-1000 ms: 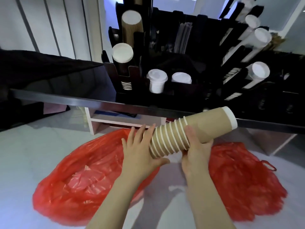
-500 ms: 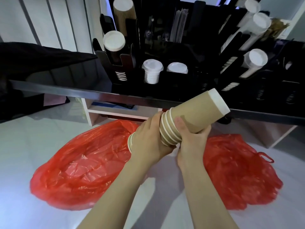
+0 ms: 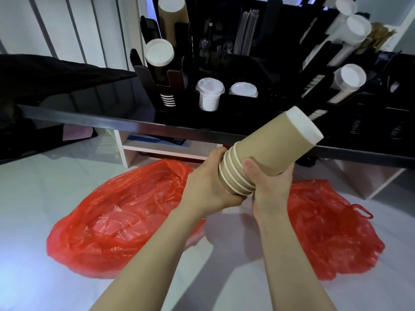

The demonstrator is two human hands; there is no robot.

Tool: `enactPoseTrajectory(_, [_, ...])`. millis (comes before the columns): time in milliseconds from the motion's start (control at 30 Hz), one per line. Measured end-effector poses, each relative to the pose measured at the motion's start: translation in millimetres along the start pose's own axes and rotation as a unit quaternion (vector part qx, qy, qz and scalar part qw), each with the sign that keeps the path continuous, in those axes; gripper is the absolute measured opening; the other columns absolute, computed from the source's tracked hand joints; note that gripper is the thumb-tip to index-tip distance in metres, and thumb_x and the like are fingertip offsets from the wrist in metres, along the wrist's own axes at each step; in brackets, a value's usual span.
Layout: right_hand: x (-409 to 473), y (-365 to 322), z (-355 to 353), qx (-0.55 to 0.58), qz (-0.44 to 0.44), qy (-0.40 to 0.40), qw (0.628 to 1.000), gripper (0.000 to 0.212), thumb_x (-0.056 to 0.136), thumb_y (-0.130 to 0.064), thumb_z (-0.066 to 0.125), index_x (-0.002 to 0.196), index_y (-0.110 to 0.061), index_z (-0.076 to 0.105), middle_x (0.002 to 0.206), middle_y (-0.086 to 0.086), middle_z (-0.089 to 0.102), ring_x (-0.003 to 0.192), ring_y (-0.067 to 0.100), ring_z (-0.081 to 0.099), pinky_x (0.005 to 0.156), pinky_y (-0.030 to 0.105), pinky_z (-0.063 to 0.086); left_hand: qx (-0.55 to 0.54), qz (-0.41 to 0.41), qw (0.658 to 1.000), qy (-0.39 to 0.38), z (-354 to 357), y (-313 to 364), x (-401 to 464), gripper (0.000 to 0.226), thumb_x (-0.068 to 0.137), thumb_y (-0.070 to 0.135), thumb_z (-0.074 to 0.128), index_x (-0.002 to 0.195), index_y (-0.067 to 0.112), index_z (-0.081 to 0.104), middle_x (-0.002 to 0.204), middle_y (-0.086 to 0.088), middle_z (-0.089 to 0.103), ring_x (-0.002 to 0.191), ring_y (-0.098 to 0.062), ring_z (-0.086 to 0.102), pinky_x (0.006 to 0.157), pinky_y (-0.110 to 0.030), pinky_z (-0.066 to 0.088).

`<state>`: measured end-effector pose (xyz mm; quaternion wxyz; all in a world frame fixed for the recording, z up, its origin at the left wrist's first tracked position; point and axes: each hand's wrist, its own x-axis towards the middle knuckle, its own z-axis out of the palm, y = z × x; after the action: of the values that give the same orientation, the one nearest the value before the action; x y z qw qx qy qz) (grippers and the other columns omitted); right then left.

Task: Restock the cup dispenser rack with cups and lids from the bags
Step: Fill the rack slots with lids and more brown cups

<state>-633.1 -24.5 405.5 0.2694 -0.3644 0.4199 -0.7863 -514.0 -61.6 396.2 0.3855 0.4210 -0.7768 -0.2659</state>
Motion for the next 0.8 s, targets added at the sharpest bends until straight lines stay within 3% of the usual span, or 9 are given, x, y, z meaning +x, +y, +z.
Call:
enactPoseTrajectory(167, [10,-3,-4,-0.003,0.004,-0.072,0.997,0.089,0.055,-0.025,0.085,0.129,0.0,0.045,0.116,0.015,0.063,0.104,0.027,0.063,0.082,0.035,0.052,-0.032,-0.018,0.999,-0.027,-9,-2,3,0.089,0.044,0.053,0.075,0.122,0.052,0.031,0.088,0.035,0.057,0.078,0.009,0.058,0.06,-0.011,0.04])
enactPoseTrajectory(333, [19,-12,-10,0.023,0.02,-0.158,0.987,0.086,0.055,-0.016,0.08,0.127,0.012,0.041,0.111,0.02,0.063,0.1,0.031,0.063,0.08,0.039,0.052,-0.079,-0.012,0.995,-0.06,-17,-1,8,0.089,0.044,0.051,0.077,0.122,0.056,0.035,0.102,0.035,0.06,0.093,0.008,0.06,0.074,-0.022,0.05])
enactPoseTrajectory(400, [23,-16,-12,0.021,0.034,-0.198,0.979,0.077,0.056,-0.013,0.078,0.122,0.01,0.046,0.104,0.012,0.068,0.096,0.026,0.066,0.076,0.035,0.053,-0.118,0.0,0.988,-0.102,-21,-6,10,0.095,0.048,0.04,0.082,0.131,0.049,0.038,0.115,0.025,0.062,0.104,0.004,0.06,0.085,-0.031,0.052])
enactPoseTrajectory(467, [29,-23,-13,0.026,0.043,-0.22,0.974,0.07,0.055,-0.015,0.079,0.117,0.003,0.05,0.097,0.002,0.073,0.091,0.019,0.069,0.073,0.032,0.055,-0.122,0.008,0.984,-0.126,-25,-11,11,0.098,0.046,0.037,0.083,0.134,0.042,0.039,0.12,0.023,0.059,0.109,0.004,0.057,0.089,-0.029,0.05])
enactPoseTrajectory(567, [40,-39,-7,0.031,0.038,-0.184,0.982,0.087,0.053,-0.035,0.089,0.122,-0.002,0.048,0.1,-0.001,0.072,0.095,0.019,0.068,0.079,0.037,0.055,-0.117,-0.002,0.987,-0.107,-29,-16,13,0.095,0.041,0.045,0.08,0.127,0.04,0.041,0.112,0.027,0.057,0.1,0.009,0.055,0.079,-0.018,0.046])
enactPoseTrajectory(667, [47,-50,7,0.009,0.013,-0.137,0.99,0.097,0.051,-0.072,0.078,0.123,-0.012,0.052,0.119,0.006,0.065,0.114,0.028,0.06,0.097,0.053,0.047,-0.132,-0.005,0.988,-0.082,-35,-18,19,0.089,0.042,0.045,0.08,0.122,0.04,0.043,0.11,0.026,0.057,0.098,0.009,0.055,0.073,-0.009,0.044])
enactPoseTrajectory(733, [48,-56,22,0.008,0.006,-0.126,0.992,0.103,0.051,-0.079,0.072,0.126,-0.011,0.051,0.127,0.016,0.06,0.119,0.035,0.055,0.1,0.062,0.042,-0.135,0.006,0.988,-0.072,-41,-17,25,0.087,0.043,0.045,0.08,0.121,0.044,0.041,0.112,0.026,0.056,0.1,0.012,0.053,0.073,-0.004,0.041])
enactPoseTrajectory(800, [51,-61,37,0.033,0.007,-0.105,0.994,0.096,0.053,-0.075,0.075,0.124,-0.015,0.053,0.124,0.01,0.062,0.116,0.03,0.058,0.099,0.06,0.044,-0.125,0.019,0.99,-0.057,-52,-16,33,0.084,0.044,0.045,0.08,0.117,0.053,0.039,0.112,0.03,0.056,0.102,0.014,0.052,0.073,-0.002,0.039])
